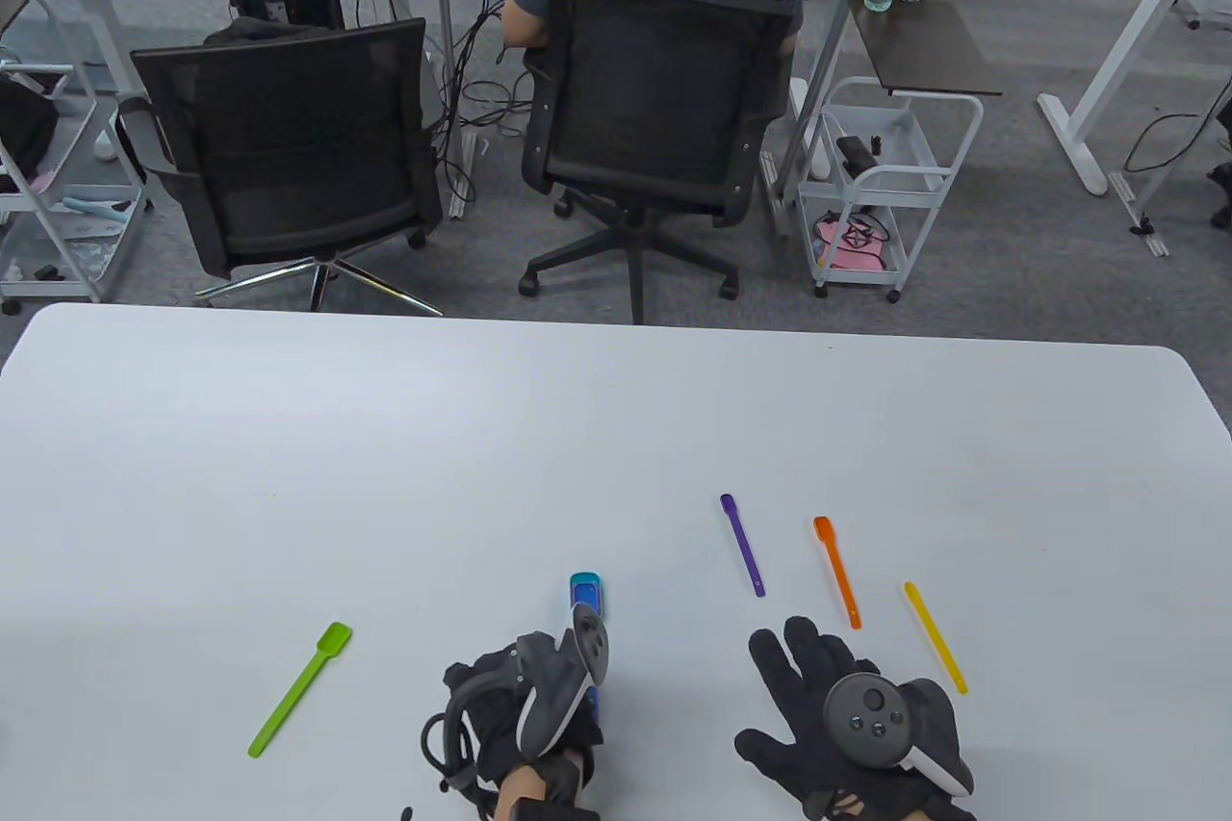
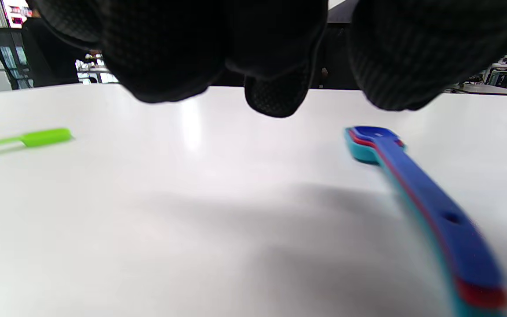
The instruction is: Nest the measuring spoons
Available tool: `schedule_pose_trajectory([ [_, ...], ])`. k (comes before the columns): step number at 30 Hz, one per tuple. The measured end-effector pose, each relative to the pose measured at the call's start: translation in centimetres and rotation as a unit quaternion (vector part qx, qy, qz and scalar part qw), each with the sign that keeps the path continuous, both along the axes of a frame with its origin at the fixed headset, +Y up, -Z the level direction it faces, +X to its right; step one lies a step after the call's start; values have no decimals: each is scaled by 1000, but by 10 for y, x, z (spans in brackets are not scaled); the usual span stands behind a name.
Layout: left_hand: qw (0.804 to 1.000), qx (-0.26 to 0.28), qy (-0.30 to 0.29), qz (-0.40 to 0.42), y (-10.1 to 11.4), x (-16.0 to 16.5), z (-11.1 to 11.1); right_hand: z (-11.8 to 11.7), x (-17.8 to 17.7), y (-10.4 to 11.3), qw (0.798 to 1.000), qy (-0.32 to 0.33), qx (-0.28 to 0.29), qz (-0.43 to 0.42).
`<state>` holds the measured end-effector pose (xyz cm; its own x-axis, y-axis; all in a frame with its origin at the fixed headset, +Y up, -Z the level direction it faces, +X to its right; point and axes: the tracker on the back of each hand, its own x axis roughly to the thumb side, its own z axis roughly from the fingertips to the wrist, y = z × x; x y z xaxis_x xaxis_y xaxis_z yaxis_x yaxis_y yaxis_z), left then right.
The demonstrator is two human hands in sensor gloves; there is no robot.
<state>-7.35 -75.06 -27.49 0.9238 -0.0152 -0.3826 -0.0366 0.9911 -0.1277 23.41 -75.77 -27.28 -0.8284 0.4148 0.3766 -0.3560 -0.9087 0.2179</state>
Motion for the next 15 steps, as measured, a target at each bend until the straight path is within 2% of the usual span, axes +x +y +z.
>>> schedule_pose_trajectory([
  [5, 1000, -7, -23, -9, 15, -48, 9, -1, 0, 0, 1000, -1, -3, 2],
  [8, 999, -23, -15, -28, 20, -82, 13, -1, 0, 0, 1000, -2, -7, 1],
  [15, 998, -57, 0, -34, 14, -149, 26, -2, 0, 0, 1000, -8, -10, 4],
])
